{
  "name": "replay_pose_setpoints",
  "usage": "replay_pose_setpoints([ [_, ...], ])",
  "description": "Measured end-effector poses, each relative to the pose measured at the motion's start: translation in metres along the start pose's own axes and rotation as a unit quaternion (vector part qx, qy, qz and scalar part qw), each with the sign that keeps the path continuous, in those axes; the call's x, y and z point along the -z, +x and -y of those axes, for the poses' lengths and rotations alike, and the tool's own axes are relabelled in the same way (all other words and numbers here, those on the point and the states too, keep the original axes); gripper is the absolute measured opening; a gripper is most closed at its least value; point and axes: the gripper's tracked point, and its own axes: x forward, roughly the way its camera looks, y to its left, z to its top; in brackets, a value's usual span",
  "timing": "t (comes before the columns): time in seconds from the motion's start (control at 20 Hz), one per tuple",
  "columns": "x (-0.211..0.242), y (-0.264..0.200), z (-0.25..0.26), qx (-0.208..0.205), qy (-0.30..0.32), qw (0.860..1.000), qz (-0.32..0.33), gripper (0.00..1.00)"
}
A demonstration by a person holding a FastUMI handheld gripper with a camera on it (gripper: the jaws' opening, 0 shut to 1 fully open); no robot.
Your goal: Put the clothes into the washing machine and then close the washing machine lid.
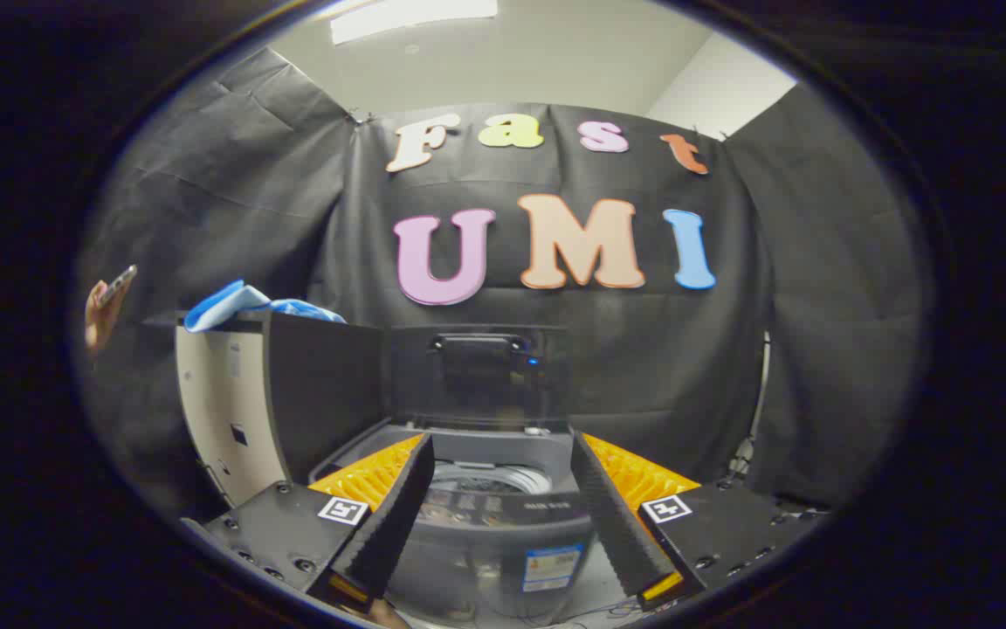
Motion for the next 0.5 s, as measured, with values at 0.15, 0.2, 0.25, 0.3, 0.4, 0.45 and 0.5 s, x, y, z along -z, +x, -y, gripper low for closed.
replay_pose_setpoints([
  [0.15,-0.032,0.031,-0.039,-0.036,0.004,0.999,0.01,0.98],
  [0.2,-0.043,0.041,-0.056,-0.05,0.007,0.999,0.016,0.98],
  [0.25,-0.054,0.051,-0.072,-0.064,0.013,0.998,0.021,0.98],
  [0.3,-0.062,0.061,-0.087,-0.077,0.019,0.997,0.021,0.98],
  [0.4,-0.076,0.078,-0.115,-0.099,0.032,0.994,0.019,0.98],
  [0.45,-0.083,0.085,-0.13,-0.112,0.033,0.993,0.018,0.98],
  [0.5,-0.092,0.095,-0.149,-0.128,0.032,0.991,0.019,0.98],
])
